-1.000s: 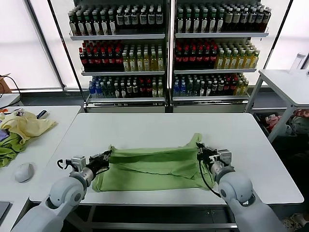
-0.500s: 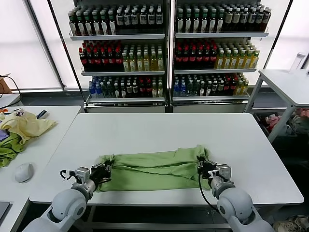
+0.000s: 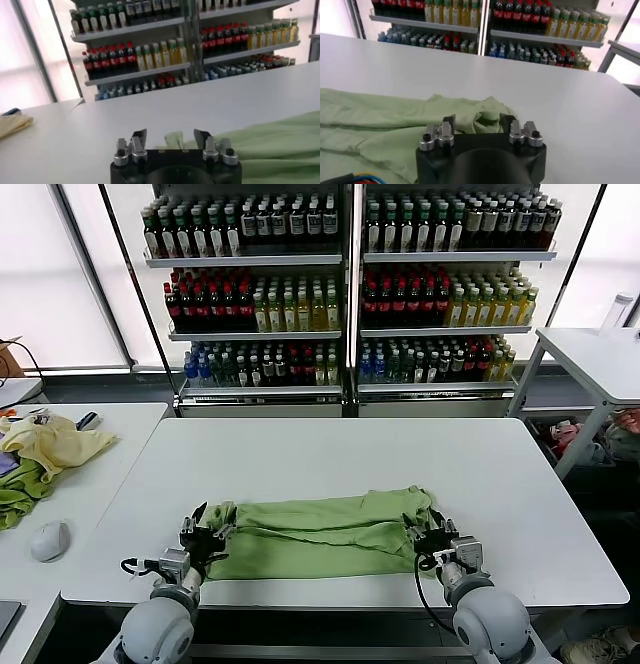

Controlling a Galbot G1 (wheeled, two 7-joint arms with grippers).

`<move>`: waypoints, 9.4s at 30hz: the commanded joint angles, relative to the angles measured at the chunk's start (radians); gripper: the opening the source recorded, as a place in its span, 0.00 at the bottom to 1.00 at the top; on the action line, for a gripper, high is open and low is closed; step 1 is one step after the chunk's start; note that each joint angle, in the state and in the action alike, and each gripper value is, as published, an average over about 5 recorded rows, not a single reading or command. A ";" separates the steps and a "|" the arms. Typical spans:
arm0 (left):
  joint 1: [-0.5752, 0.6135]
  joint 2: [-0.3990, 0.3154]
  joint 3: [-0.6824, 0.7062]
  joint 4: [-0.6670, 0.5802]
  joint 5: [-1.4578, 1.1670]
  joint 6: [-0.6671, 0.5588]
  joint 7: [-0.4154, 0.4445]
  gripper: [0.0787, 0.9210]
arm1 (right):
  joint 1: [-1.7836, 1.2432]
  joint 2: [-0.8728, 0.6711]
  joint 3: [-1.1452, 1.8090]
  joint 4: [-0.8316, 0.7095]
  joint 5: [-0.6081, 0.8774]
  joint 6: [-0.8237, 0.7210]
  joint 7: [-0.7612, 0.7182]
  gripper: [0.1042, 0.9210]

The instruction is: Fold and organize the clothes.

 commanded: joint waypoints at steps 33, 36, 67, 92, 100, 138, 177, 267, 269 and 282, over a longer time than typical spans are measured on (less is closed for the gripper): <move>0.043 -0.041 -0.160 -0.010 -0.634 0.182 0.002 0.54 | -0.003 0.008 0.008 0.009 -0.031 0.015 0.006 0.88; 0.036 -0.038 -0.189 0.006 -0.671 0.170 0.007 0.44 | -0.003 0.008 0.009 0.010 -0.031 0.016 0.007 0.88; 0.008 0.257 -0.652 0.024 -0.795 0.198 0.081 0.05 | 0.007 -0.025 0.032 0.023 0.006 0.048 -0.003 0.88; -0.140 -0.172 0.023 -0.123 -0.735 0.176 0.027 0.05 | -0.063 -0.041 0.076 0.085 -0.008 0.047 -0.005 0.88; -0.222 -0.179 0.102 -0.010 -0.579 0.203 0.020 0.05 | -0.088 -0.048 0.093 0.101 -0.008 0.050 -0.006 0.88; -0.014 -0.008 -0.203 0.110 -0.435 0.082 0.131 0.88 | -0.066 -0.024 0.053 0.081 -0.035 0.058 -0.005 0.88; -0.054 -0.099 -0.269 0.173 -0.885 0.153 0.347 0.45 | -0.158 -0.040 0.126 0.144 -0.035 0.061 -0.005 0.88; -0.152 -0.178 0.010 -0.029 -0.128 -0.064 0.169 0.58 | 0.054 0.061 -0.040 0.060 0.029 0.091 0.026 0.88; -0.127 -0.147 -0.050 -0.029 -0.134 -0.075 0.151 0.64 | 0.115 0.091 -0.103 0.002 0.028 0.093 0.043 0.88; -0.016 -0.089 -0.227 -0.037 -0.137 -0.109 0.116 0.88 | 0.350 0.302 -0.377 -0.330 -0.049 0.141 0.173 0.88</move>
